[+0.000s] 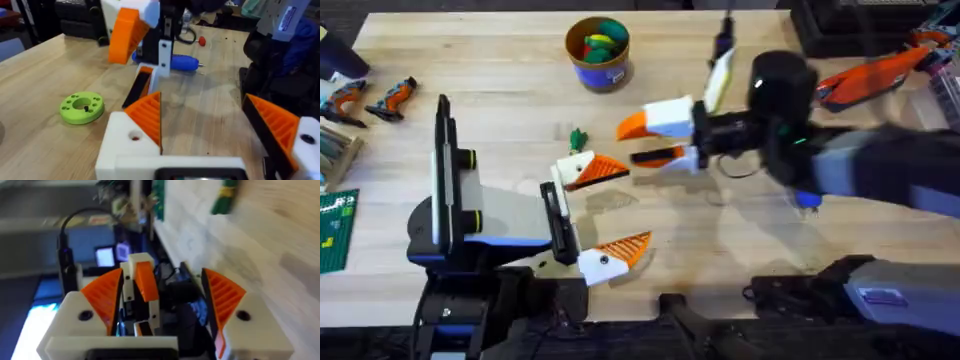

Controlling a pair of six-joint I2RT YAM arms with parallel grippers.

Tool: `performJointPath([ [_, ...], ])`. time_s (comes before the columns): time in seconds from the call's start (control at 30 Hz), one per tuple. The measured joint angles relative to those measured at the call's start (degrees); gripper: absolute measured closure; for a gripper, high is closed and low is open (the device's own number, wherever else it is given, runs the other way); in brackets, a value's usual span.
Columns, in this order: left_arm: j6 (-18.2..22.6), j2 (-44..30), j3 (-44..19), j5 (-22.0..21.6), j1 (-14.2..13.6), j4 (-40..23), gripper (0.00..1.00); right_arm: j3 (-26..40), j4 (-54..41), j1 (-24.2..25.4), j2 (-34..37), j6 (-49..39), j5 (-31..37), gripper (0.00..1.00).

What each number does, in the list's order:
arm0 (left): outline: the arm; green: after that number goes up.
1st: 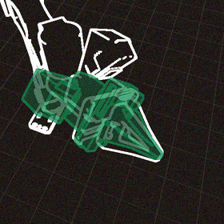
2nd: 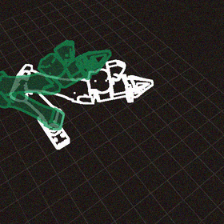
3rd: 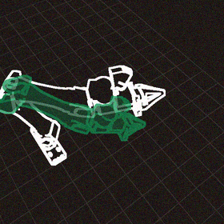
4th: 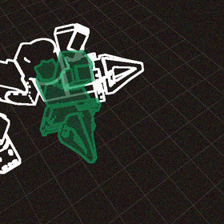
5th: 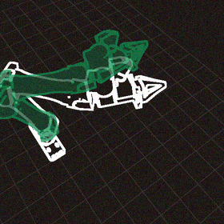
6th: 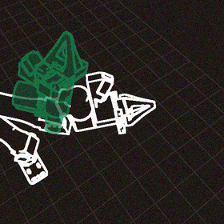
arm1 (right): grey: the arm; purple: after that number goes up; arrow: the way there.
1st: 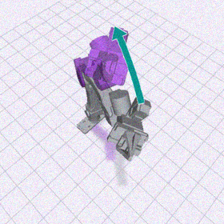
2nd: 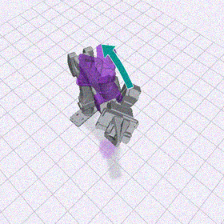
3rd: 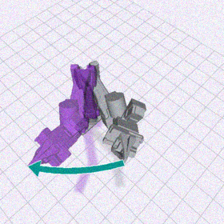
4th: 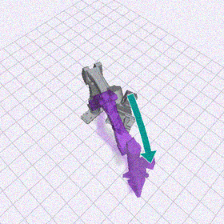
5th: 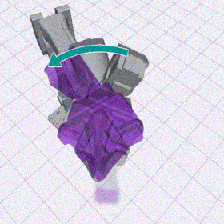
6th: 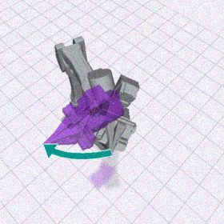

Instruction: Pick up the gripper from the table and insert it into the empty holder that is missing its gripper. Then pick up a screw, insert it into the mounting hole, and use the screwdriver to tighten it. Finally, clean up the table by picking up the vegetable and placing it into the bucket.

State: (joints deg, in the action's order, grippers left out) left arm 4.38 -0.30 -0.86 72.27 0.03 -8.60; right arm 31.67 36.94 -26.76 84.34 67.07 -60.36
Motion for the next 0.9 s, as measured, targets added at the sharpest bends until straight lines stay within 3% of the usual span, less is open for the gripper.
performJointPath([
  [0.1, 0.0, 0.0, 0.0, 0.0, 0.0, 0.0, 0.016, 3.4, -21.9, 4.1, -6.8, -9.9, 2.9, 0.165],
  [0.23, 0.0, 0.0, 0.0, 0.0, 0.0, 0.0, 0.016, 12.9, -48.9, 8.6, -12.7, -24.3, 9.6, 0.163],
  [0.37, 0.0, 0.0, 0.0, 0.0, 0.0, 0.0, 0.015, 24.4, -66.8, 10.1, -13.9, -36.0, 18.3, 0.163],
  [0.63, 0.0, 0.0, 0.0, 0.0, 0.0, 0.0, 0.015, 42.1, -86.7, 6.8, -7.6, -49.6, 37.3, 0.163],
  [0.7, 0.0, 0.0, 0.0, 0.0, 0.0, 0.0, 0.015, 52.1, -94.3, 0.4, 2.2, -55.0, 51.2, 0.167],
  [0.9, 0.0, 0.0, 0.0, 0.0, 0.0, 0.0, 0.015, 58.7, -95.6, -6.1, 10.5, -57.9, 61.8, 0.173],
])
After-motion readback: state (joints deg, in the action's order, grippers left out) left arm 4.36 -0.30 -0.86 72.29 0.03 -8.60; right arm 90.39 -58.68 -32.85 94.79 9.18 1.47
